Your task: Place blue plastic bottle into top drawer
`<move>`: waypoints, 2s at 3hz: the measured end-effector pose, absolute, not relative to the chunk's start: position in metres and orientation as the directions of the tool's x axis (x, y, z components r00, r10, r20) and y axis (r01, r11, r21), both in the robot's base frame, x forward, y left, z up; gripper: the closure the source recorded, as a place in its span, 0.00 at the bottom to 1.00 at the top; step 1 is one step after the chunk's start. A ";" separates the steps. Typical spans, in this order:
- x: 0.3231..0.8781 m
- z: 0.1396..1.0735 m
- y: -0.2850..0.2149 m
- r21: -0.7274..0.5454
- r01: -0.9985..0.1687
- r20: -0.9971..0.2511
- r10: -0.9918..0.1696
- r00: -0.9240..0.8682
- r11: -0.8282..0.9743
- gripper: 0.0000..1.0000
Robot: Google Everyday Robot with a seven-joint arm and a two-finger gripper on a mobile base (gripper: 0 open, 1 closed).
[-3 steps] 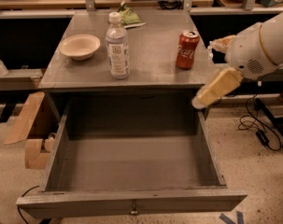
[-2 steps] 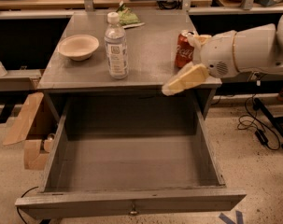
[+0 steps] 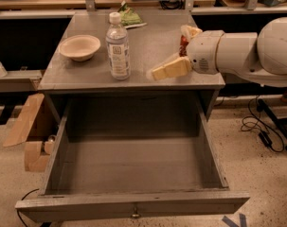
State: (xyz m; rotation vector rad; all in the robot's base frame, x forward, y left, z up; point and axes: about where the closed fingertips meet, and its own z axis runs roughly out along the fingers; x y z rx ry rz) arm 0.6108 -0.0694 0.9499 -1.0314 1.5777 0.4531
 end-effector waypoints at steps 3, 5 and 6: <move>0.659 0.926 -0.019 -0.154 -0.849 -0.968 -0.251 0.026 0.506 0.00; 0.687 0.911 0.022 -0.116 -0.878 -0.979 -0.203 0.022 0.464 0.00; 0.703 0.911 0.043 -0.118 -0.890 -0.984 -0.169 0.047 0.440 0.01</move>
Offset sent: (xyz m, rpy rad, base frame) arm 0.0414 0.0325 -0.0217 0.1205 0.0109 0.0527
